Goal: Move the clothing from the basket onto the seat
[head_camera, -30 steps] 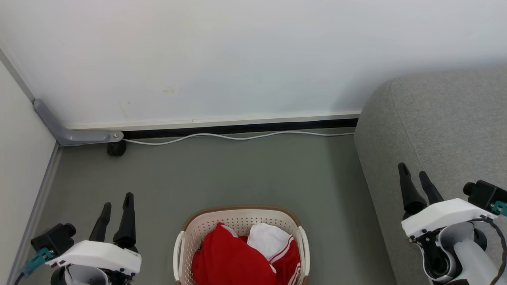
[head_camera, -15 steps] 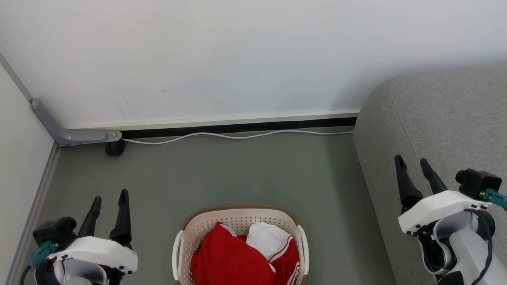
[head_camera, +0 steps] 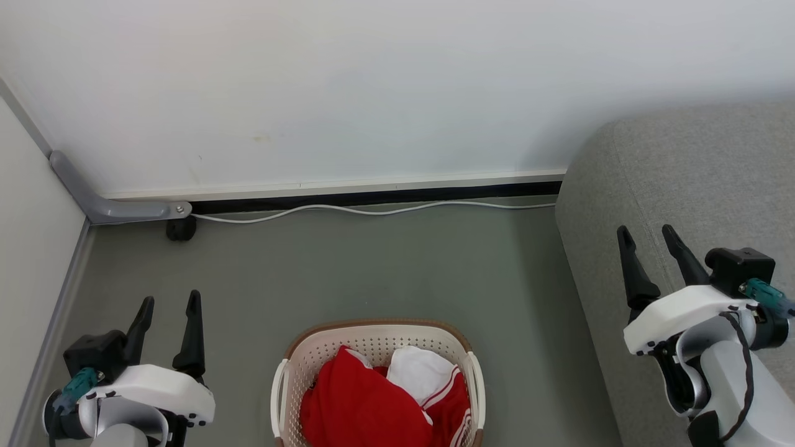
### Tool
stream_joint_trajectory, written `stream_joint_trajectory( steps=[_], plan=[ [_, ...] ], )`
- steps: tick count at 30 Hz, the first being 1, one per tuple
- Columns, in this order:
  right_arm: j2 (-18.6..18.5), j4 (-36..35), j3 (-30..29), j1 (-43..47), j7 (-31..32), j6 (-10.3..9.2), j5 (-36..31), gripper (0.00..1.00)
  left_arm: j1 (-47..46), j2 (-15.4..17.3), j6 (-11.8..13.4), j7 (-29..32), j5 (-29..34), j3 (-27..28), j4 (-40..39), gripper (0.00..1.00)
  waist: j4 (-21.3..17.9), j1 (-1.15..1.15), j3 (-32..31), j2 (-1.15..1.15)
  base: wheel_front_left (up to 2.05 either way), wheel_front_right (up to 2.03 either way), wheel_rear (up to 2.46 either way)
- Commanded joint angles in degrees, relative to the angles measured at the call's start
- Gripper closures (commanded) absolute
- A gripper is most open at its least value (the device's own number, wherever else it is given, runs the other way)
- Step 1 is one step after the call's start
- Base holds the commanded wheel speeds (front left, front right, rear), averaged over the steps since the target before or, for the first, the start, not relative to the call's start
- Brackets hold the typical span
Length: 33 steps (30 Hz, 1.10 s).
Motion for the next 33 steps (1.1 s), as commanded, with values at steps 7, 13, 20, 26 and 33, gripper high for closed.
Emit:
stream_joint_trajectory(
  steps=[7, 13, 20, 26, 33],
  plan=[
    [-0.7, -0.6, 1.2, -3.8, -2.4, 0.42, -7.3, 0.00, -4.1, 1.6, -0.4, -2.1, 6.7, 2.6, -0.8, 0.00, -0.1, 0.00, 0.2, 0.00, 0.00, 0.00, 0.00],
    [-0.3, -1.0, -0.1, -3.5, -2.4, 0.42, -8.0, 0.00, -3.8, 1.4, -0.4, -2.1, 6.5, 2.6, -1.5, 0.00, -0.1, 0.00, 0.3, 0.00, 0.00, 0.00, 0.00],
    [0.3, -1.4, -1.6, -3.3, -2.4, 0.42, -8.7, 0.00, -3.7, 1.0, -0.4, -2.1, 6.0, 2.7, -1.8, 0.00, -0.2, 0.00, 0.5, 0.00, 0.00, 0.00, 0.00],
    [0.7, -2.0, -2.2, -3.0, -2.4, 0.42, -9.1, 0.00, -3.6, 0.9, -0.4, -2.1, 5.7, 2.9, -1.9, 0.00, -0.2, 0.00, 0.6, 0.00, 0.00, 0.00, 0.00],
    [1.0, -4.1, -2.7, -3.7, -2.4, 0.42, -9.4, 0.00, -3.8, 0.3, -0.4, -2.1, 4.9, 2.6, -1.8, 0.00, -0.3, 0.00, 2.8, 0.00, 0.00, 0.00, 0.00]
  ],
)
